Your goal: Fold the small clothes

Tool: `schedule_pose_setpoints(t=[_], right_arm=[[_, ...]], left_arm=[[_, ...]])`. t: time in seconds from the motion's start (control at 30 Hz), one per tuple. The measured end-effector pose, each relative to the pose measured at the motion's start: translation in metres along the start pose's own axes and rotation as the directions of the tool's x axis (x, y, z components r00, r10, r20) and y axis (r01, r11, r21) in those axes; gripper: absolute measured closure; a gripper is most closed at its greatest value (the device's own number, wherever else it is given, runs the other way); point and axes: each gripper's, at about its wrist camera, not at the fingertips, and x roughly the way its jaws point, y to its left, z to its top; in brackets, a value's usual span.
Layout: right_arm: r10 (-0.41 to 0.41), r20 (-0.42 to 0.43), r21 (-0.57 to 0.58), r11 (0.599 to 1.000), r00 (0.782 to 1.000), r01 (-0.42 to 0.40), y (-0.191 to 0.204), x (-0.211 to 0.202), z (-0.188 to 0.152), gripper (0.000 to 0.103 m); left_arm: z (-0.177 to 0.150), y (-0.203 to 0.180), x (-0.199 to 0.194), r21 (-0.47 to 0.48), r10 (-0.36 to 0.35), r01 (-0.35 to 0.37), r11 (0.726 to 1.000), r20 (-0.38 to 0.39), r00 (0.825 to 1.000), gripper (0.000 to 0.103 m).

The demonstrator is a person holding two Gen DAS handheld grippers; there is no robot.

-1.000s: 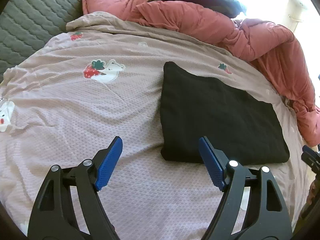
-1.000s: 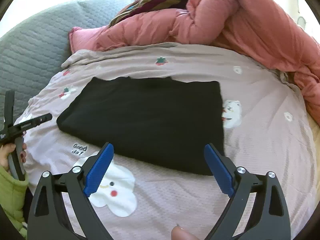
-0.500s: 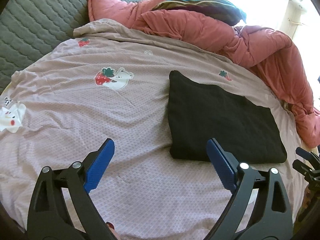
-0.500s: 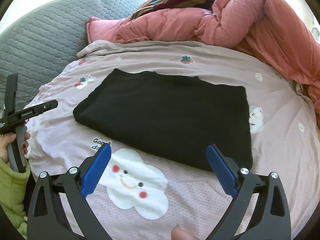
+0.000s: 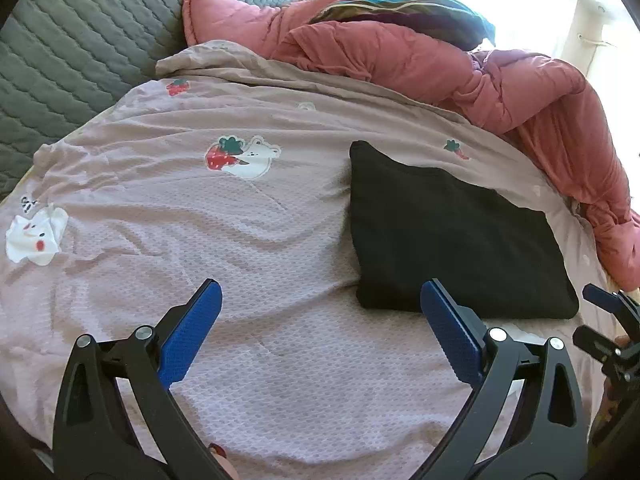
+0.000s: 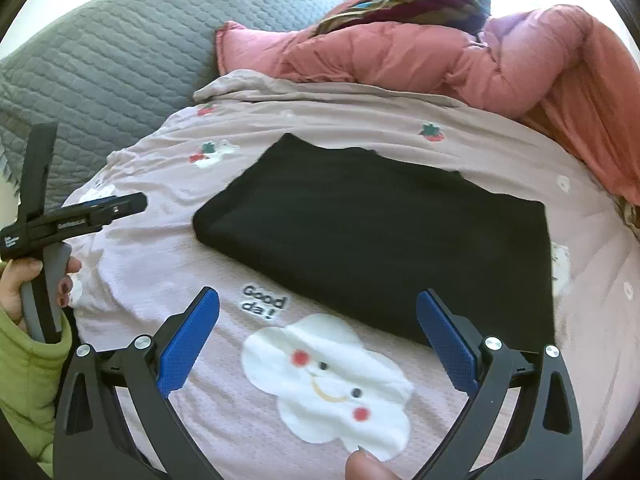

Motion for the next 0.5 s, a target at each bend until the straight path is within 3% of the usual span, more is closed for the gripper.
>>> schedule_pose_setpoints(t=[0.5], right_arm=[[0.036,-0.038,-0.100,0.994,0.999,-0.040,0.047,0.030,0.008,0.005]], left_arm=[[-0.002,0.020,0.007,-0.046,0.021,-0.022,0.999,-0.010,1.000,0.010]])
